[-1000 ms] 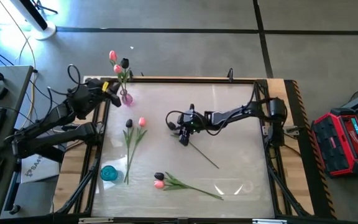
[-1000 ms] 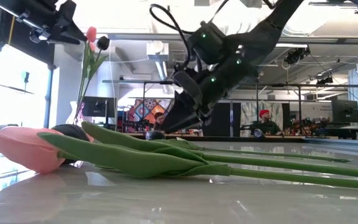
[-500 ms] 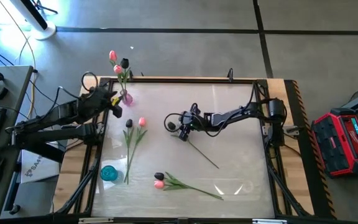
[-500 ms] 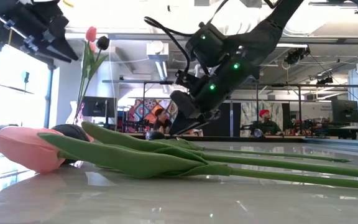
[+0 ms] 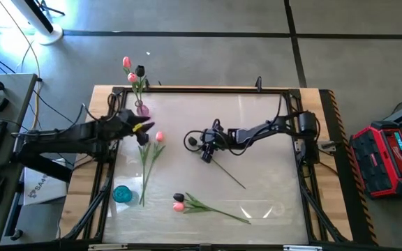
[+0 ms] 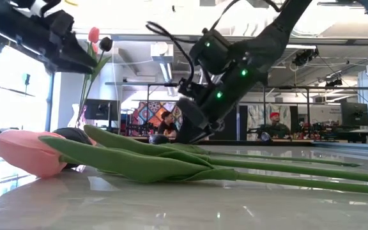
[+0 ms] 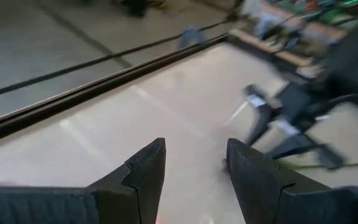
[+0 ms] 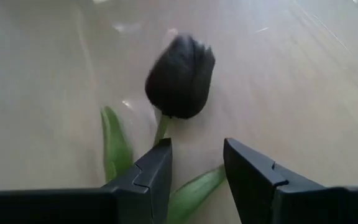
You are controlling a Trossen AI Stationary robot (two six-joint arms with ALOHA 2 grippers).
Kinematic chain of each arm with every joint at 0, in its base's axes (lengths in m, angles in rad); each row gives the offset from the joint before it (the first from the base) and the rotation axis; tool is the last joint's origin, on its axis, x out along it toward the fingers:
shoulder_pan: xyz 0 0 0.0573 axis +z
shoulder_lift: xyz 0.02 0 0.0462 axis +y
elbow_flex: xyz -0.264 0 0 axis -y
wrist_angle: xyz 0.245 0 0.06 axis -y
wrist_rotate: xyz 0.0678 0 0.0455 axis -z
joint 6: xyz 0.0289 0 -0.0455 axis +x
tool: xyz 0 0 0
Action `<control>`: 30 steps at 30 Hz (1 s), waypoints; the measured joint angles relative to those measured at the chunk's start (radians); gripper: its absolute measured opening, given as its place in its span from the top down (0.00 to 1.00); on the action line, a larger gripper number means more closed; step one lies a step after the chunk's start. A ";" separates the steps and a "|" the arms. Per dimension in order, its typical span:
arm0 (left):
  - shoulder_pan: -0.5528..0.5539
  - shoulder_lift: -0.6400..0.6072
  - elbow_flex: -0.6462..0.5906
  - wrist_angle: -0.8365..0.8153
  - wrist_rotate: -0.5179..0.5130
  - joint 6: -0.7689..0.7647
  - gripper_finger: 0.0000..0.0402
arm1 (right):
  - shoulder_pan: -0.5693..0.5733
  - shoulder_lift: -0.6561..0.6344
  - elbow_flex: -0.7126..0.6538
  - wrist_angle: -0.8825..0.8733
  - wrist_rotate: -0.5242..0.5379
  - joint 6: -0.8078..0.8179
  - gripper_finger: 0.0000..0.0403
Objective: Sort flowers into vase by color
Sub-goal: Put the black flower into the purple glass vase
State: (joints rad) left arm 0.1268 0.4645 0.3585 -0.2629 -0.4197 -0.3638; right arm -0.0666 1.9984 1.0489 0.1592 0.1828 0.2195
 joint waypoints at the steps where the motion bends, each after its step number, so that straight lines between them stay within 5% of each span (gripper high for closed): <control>1: -0.011 0.006 -0.019 0.052 0.006 0.008 0.60 | 0.002 0.009 0.000 0.005 -0.002 0.000 0.67; 10: -0.064 0.054 -0.068 0.187 0.019 0.111 0.60 | 0.014 0.040 0.003 0.023 0.012 0.000 0.70; 19: -0.071 0.127 -0.068 0.190 0.019 0.099 0.60 | 0.001 0.042 0.002 0.048 0.053 0.044 0.98; 30: -0.077 0.214 -0.068 0.218 0.031 0.051 0.60 | 0.008 0.048 -0.001 0.191 0.106 0.034 0.99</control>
State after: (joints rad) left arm 0.0501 0.6784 0.2905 -0.0450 -0.3887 -0.3133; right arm -0.0591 2.0460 1.0477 0.3503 0.2891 0.2540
